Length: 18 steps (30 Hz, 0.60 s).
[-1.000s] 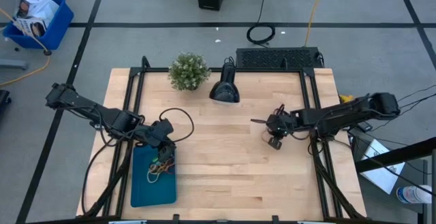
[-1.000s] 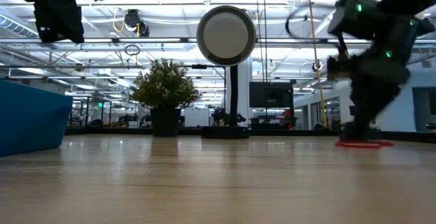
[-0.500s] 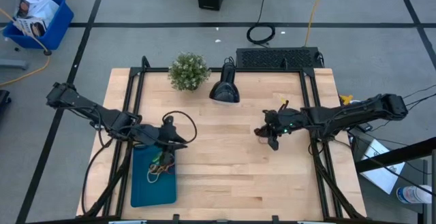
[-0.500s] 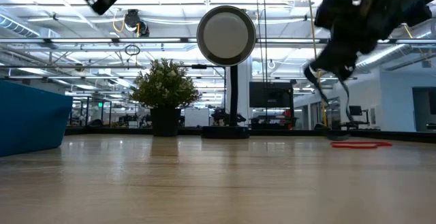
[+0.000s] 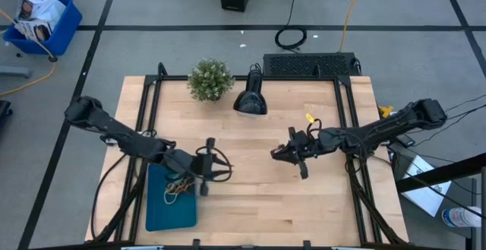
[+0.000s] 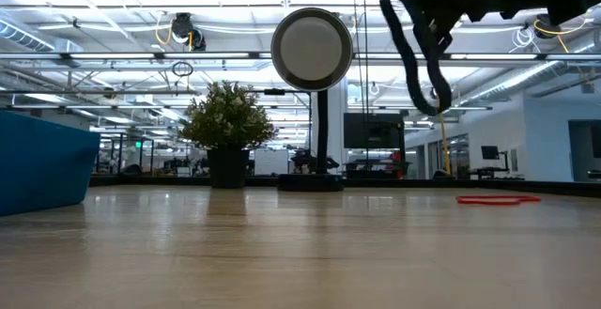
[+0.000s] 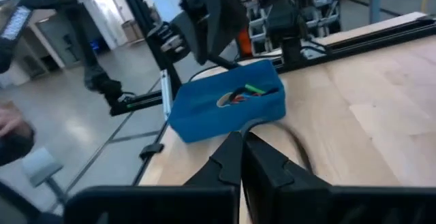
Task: Pick and place rubber bands into bin
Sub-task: Put the black rubber band into the blue bin
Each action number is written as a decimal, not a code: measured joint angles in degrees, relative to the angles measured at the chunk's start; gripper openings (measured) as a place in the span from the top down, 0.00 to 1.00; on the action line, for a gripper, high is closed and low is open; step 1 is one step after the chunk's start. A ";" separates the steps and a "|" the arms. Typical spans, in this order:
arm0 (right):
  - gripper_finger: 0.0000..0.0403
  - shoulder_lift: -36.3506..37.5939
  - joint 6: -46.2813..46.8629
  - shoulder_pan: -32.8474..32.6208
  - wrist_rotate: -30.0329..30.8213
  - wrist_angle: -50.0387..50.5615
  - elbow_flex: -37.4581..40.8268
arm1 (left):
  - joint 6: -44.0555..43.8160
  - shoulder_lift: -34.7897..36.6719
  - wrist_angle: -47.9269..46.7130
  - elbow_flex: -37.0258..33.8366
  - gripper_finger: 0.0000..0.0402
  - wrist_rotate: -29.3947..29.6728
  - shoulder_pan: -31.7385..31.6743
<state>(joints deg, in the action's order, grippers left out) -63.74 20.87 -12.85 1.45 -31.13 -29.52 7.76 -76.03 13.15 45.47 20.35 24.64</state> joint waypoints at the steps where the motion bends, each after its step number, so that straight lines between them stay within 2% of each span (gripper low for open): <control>1: 1.00 -0.84 -0.12 -0.28 0.28 -0.74 0.00 | 0.84 -1.00 2.33 0.00 0.81 0.76 -0.15; 5: 1.00 -4.50 0.30 -1.50 0.33 -4.92 0.00 | 2.71 -4.50 9.08 0.02 0.81 0.80 -1.51; 9: 1.00 -8.08 0.38 -2.43 0.25 -10.43 0.00 | 2.33 -7.18 9.94 0.01 0.78 0.75 -2.89; 18: 1.00 -12.86 -1.30 -2.63 1.23 -18.32 0.00 | 0.72 -13.27 20.56 0.00 0.57 0.67 -4.99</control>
<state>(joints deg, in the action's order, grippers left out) -76.60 19.57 -15.49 2.68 -49.45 -29.52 8.48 -89.30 33.71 45.47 21.02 19.65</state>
